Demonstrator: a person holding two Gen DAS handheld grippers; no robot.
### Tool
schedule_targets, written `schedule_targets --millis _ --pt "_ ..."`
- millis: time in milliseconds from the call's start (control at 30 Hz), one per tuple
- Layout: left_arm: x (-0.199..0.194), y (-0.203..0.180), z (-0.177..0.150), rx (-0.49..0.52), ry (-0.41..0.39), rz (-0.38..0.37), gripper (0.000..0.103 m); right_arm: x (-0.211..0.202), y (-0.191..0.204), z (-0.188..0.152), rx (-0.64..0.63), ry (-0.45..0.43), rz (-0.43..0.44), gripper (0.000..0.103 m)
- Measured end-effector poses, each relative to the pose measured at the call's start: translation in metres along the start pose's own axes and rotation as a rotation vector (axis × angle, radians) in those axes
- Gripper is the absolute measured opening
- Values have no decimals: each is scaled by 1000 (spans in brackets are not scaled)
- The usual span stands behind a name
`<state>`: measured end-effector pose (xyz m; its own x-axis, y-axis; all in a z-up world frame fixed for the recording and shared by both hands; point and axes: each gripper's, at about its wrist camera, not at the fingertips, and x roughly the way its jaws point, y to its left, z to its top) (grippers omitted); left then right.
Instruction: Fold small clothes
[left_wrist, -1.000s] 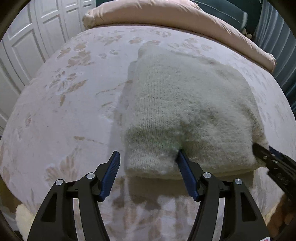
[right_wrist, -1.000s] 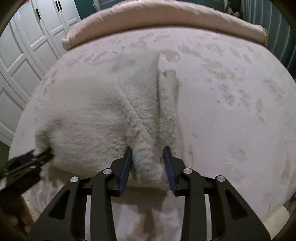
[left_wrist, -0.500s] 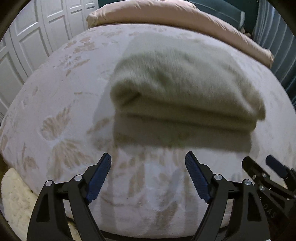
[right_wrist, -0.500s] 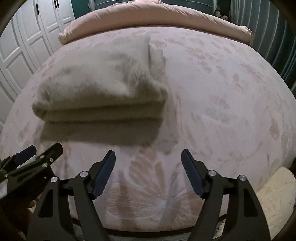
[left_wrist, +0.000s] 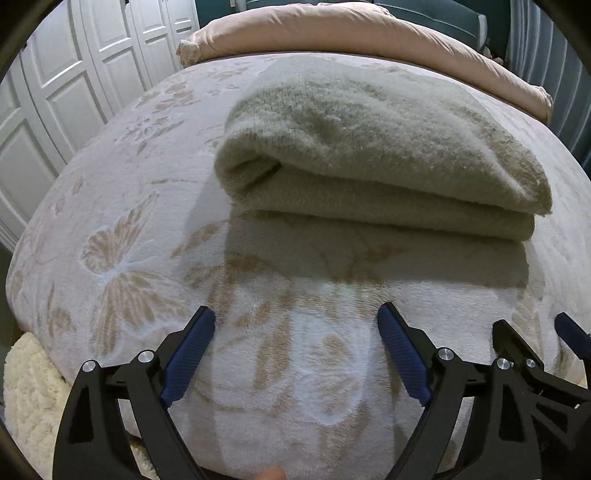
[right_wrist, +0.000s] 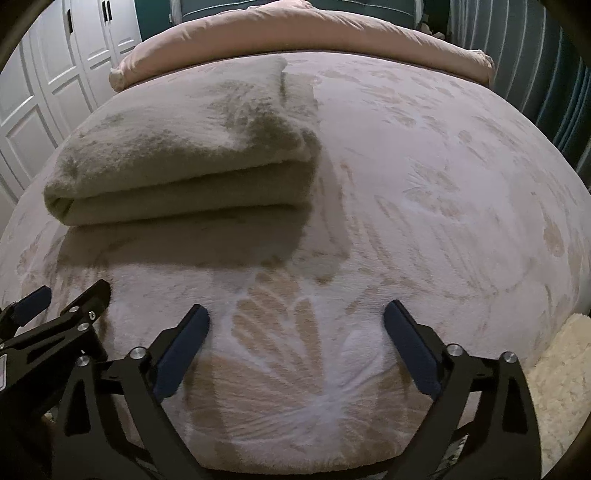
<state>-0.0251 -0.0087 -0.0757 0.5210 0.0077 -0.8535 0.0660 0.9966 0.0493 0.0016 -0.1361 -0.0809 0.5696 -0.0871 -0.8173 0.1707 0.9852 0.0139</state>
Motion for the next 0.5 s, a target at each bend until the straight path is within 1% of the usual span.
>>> schedule_targets --millis 67,233,500 --pt "-1 -2 -2 2 -7 9 91 1 -1 -2 -2 -13 1 97" --pt "-1 0 -4 -4 -25 9 92 1 -2 -6 -3 -27 2 98" --pt "0 2 -3 -9 -16 9 92 2 -5 -4 -1 -17 3 98"
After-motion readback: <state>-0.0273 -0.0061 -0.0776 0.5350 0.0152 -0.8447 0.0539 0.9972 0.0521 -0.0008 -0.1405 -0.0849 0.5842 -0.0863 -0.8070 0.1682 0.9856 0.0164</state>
